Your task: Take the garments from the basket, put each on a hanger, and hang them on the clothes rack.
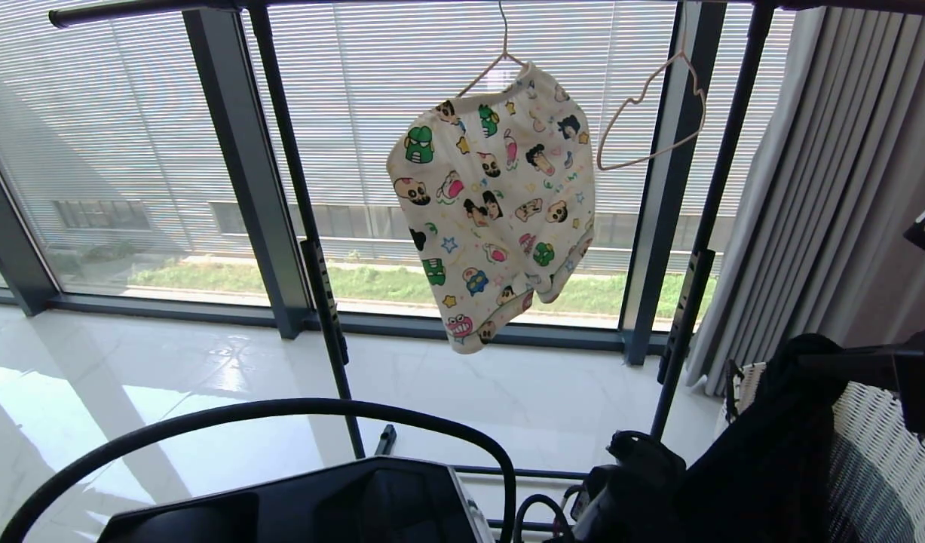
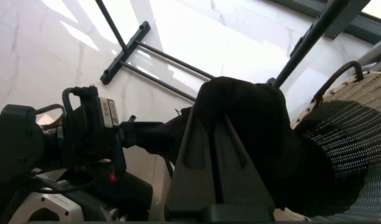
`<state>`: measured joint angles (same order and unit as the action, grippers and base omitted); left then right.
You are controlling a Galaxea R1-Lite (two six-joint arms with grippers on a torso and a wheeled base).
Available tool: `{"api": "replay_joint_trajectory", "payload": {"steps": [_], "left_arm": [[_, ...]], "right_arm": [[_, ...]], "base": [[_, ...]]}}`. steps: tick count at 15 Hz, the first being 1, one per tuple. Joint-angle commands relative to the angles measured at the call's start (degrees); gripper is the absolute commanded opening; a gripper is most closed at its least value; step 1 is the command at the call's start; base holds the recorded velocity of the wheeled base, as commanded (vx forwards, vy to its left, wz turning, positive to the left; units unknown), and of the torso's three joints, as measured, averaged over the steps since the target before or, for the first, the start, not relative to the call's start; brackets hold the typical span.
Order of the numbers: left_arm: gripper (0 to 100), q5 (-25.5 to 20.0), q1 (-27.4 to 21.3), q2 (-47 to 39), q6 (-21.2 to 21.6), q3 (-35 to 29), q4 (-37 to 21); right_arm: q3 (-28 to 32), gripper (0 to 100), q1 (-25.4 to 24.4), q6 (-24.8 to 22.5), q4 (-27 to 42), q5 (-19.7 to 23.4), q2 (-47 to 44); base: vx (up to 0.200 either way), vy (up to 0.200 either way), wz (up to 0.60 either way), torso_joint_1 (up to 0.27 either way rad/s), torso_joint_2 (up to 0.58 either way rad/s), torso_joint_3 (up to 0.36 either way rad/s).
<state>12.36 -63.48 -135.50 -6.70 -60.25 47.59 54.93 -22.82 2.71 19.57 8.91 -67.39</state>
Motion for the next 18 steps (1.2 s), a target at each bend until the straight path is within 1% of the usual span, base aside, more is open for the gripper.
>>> {"api": "replay_joint_trajectory", "payload": {"steps": [1, 2, 3, 5, 6, 7, 9, 10, 12, 13, 14, 15, 16, 17, 18], "left_arm": [[0, 1.0, 0.72, 7.71, -1.73, 9.36, 0.04], [0, 1.26, 2.3, 11.13, -2.88, 11.64, 0.04], [0, 1.61, 4.59, 14.47, -3.58, 12.52, 0.04], [0, 1.88, 8.54, 19.48, -3.67, 13.31, -0.39], [0, 2.23, 11.45, 24.67, -3.58, 13.75, -2.5], [0, 3.37, 12.76, 28.27, -3.49, 13.75, -6.11], [0, 5.3, 13.91, 35.13, -3.14, 13.49, -13.4], [0, 6.18, 14.26, 37.76, -1.91, 13.31, -15.6], [0, 6.62, 16.02, 42.86, 4.42, 13.4, -18.06], [0, 6.71, 16.45, 43.83, 5.83, 13.31, -18.5], [0, 7.24, 17.6, 45.94, 8.81, 13.14, -20.17], [0, 8.03, 18.92, 48.75, 13.82, 12.17, -22.54], [0, 8.29, 19.27, 49.81, 16.55, 11.73, -23.51], [0, 8.64, 19.27, 52.0, 21.56, 10.41, -23.95], [0, 8.64, 19.27, 52.88, 23.76, 9.53, -23.95]], "right_arm": [[-1.93, 0, -1.44, 0.02, -4.19, 0.14, -4.42], [-2.81, 0, -2.76, 0.11, -7.88, 0.05, -6.0], [-2.99, 0, -4.43, 0.28, -10.51, 0.14, -7.14], [-2.64, 0, -7.33, 0.28, -13.5, 0.14, -8.2], [-2.46, 0, -10.05, 0.46, -15.61, 0.58, -8.55], [-1.76, 0, -11.81, 1.95, -16.49, 0.76, -8.72], [0.26, 0, -14.53, 5.91, -18.34, 1.02, -9.34], [0.88, 0, -14.88, 6.7, -19.48, 1.02, -9.43], [1.76, 0, -16.29, 8.28, -21.76, 1.2, -9.43], [2.02, 0, -16.64, 8.54, -22.03, 1.2, -9.51], [2.81, 0, -16.99, 8.72, -22.2, 1.2, -9.51], [3.34, 0, -16.99, 8.72, -22.2, 1.11, -9.08], [3.25, 0, -16.99, 8.81, -22.2, 1.11, -8.55], [3.16, 0, -16.99, 11.09, -22.03, 1.02, -6.88], [3.34, 0, -16.99, 12.32, -22.03, 1.11, -6.0]], "base": [[0.0, 0.0, 0.0, 0.0, 0.0, 0.0], [0.0, 0.0, 0.0, 0.0, 0.0, 0.0], [0.0, 0.0, 0.0, 0.0, 0.0, 0.0], [0.0, 0.0, 0.0, 0.0, 0.0, 0.0], [0.0, 0.0, 0.0, 0.0, 0.0, 0.0], [0.0, 0.0, 0.0, 0.0, 0.0, 0.0], [0.0, 0.0, 0.0, 0.0, 0.0, 0.0], [0.0, 0.0, 0.0, 0.0, 0.0, 0.0], [0.0, 0.0, 0.0, 0.0, 0.0, 0.0], [0.0, 0.0, 0.0, 0.0, 0.0, 0.0], [0.0, 0.0, 0.0, 0.0, 0.0, 0.0], [0.0, 0.0, 0.0, 0.0, 0.0, 0.0], [0.0, 0.0, 0.0, 0.0, 0.0, 0.0], [0.0, 0.0, 0.0, 0.0, 0.0, 0.0], [0.0, 0.0, 0.0, 0.0, 0.0, 0.0]]}}
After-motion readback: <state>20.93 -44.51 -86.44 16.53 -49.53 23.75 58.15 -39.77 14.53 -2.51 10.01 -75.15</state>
